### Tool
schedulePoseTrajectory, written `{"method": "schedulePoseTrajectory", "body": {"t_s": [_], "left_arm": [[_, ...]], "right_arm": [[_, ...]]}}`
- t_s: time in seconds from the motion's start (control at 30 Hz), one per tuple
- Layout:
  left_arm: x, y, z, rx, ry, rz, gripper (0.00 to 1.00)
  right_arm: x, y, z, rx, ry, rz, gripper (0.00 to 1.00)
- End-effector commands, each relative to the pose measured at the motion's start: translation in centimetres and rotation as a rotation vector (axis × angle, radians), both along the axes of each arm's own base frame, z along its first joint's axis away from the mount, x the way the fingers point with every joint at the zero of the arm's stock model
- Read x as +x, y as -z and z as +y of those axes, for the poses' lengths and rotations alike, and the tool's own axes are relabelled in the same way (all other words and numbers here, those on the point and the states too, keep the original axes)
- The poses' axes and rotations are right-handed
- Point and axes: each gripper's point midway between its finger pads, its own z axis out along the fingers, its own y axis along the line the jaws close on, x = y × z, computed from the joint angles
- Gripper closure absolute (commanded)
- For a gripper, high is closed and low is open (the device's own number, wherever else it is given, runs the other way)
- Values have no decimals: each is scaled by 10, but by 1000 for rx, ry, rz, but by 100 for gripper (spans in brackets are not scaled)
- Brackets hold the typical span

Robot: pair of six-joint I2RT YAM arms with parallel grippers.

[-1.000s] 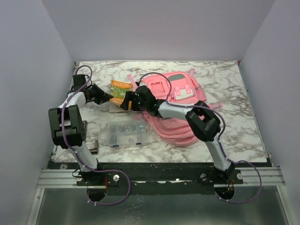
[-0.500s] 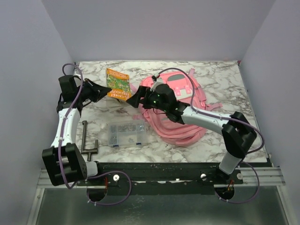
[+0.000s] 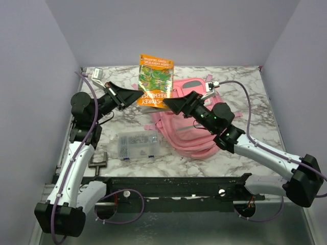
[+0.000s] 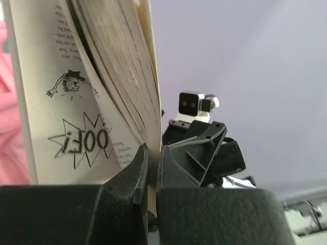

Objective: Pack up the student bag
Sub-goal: Pick up the book from the center of the board.

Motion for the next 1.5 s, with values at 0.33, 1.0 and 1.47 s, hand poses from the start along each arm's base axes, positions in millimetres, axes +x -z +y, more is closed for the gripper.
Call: {"method": "schedulePoseTrajectory", "body": {"t_s": [0.33,1.0,1.47], "left_arm": [[-24,-50,-50,-277,12,-151,100],[-57,91,-12,591,-55,-140,30],[-139,31,-51,740,480,-918,21]], "right_arm": [[-35,-51,-33,384,-30,-46,35],[-18,0,-55,-542,-105,-264,100],[-154,85,-23,-688,-915,-171,99]]}}
